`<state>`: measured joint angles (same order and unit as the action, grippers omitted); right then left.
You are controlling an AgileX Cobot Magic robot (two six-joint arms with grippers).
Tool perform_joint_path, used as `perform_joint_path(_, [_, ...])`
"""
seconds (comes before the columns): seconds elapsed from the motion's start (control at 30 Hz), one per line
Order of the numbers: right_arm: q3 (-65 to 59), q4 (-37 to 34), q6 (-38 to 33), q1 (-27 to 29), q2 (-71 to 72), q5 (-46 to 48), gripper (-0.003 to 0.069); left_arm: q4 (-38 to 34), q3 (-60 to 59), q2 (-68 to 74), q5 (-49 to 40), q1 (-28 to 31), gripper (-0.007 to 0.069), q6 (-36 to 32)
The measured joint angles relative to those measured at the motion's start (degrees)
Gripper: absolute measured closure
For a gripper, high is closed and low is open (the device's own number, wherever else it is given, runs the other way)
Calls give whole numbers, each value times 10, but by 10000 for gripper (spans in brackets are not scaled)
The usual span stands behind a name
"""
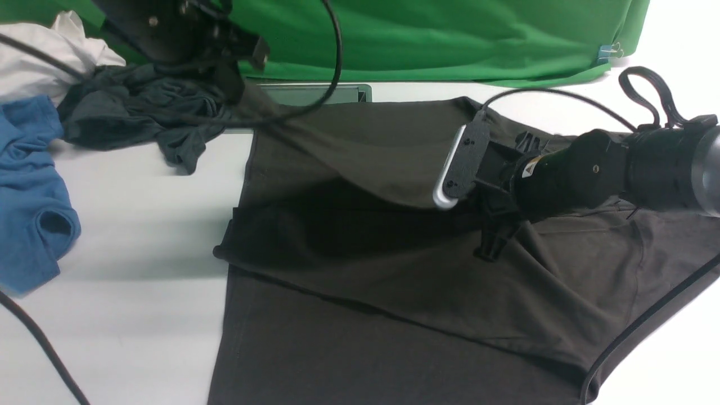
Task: Fold a long-sleeved shirt on a white desktop.
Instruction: 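Fold the left side of the dark shirt inward over its body with the left gripper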
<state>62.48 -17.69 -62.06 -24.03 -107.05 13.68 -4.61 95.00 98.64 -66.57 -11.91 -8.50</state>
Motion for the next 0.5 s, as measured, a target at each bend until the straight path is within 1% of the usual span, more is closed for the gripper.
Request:
perform_joint_path(0.03, [0,0,0,0,0,1,634,1,-3,0,1,0,566,0])
perform_joint_path(0.13, [0,0,3,0,0,16,565,4,-45,0,20,0,566,0])
perform_joint_path(0.2, [0,0,6,1,3,37,449,8,-82,0,42,0,566,0])
perform_joint_path(0.23, [0,0,7,1,3,42,416,10,-97,0,49,0,566,0])
perform_joint_path(0.27, [0,1,9,1,6,50,362,14,-111,0,55,0,566,0])
perform_joint_path(0.3, [0,1,14,1,13,63,294,19,-129,0,64,0,566,0])
perform_joint_path(0.33, [0,1,21,1,20,71,257,25,-142,0,72,0,565,0])
perform_joint_path(0.37, [0,1,22,1,20,73,251,28,-145,0,73,0,565,0])
perform_joint_path(0.4, [0,1,35,1,33,83,221,39,-162,0,87,0,559,0])
perform_joint_path(0.5, [0,2,54,1,69,109,204,69,-190,0,116,0,522,0])
